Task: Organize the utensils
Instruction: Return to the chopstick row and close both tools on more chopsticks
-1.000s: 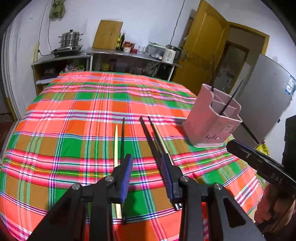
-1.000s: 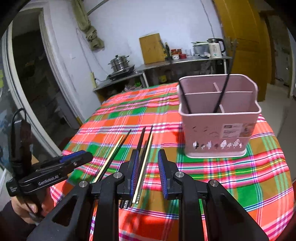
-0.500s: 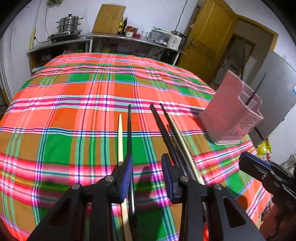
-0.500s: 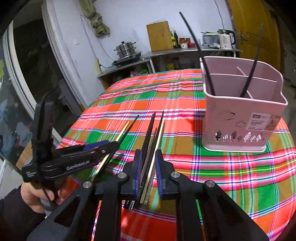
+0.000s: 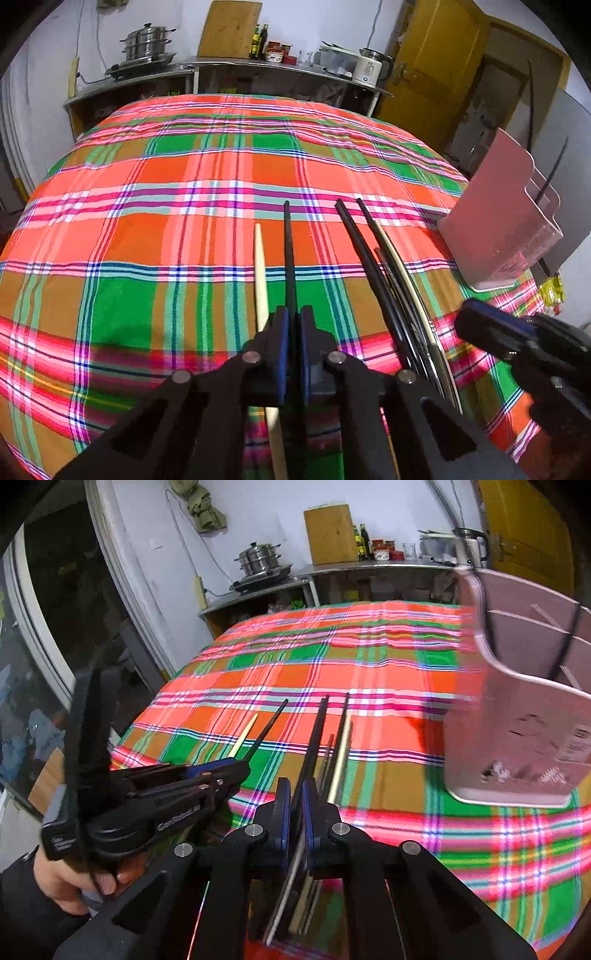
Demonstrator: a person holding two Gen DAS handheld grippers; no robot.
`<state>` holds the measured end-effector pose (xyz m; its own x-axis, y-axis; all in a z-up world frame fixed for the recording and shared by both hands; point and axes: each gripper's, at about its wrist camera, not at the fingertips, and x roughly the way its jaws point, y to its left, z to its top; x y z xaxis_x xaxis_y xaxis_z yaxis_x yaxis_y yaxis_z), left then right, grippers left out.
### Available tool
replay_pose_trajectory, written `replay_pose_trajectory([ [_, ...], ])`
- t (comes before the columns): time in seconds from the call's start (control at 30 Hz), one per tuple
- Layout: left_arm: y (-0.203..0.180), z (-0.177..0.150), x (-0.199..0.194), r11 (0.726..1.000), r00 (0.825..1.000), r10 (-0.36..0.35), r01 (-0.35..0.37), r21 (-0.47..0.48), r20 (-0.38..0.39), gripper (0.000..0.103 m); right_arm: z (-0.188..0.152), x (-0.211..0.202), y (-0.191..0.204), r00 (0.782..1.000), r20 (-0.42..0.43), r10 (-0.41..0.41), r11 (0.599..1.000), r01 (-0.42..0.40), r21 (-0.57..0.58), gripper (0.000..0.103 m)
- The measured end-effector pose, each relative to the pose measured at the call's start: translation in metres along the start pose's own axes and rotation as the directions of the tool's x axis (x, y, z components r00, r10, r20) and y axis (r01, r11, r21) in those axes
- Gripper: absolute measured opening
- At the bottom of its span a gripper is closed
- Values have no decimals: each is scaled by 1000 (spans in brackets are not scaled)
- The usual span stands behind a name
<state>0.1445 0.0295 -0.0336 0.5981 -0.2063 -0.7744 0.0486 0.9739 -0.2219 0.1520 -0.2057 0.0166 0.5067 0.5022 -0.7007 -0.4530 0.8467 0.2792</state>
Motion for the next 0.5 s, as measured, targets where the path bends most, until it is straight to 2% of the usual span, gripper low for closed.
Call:
replay_pose_trajectory([
  [0.27, 10, -2, -4, 999, 1000, 21, -21, -42, 8, 7, 7, 39, -3, 998, -69, -1, 1000, 2, 16, 7],
  [0.5, 17, -4, -5, 998, 1000, 6, -6, -62, 6, 7, 12, 51, -9, 995, -97, 0, 999, 3, 32, 7],
])
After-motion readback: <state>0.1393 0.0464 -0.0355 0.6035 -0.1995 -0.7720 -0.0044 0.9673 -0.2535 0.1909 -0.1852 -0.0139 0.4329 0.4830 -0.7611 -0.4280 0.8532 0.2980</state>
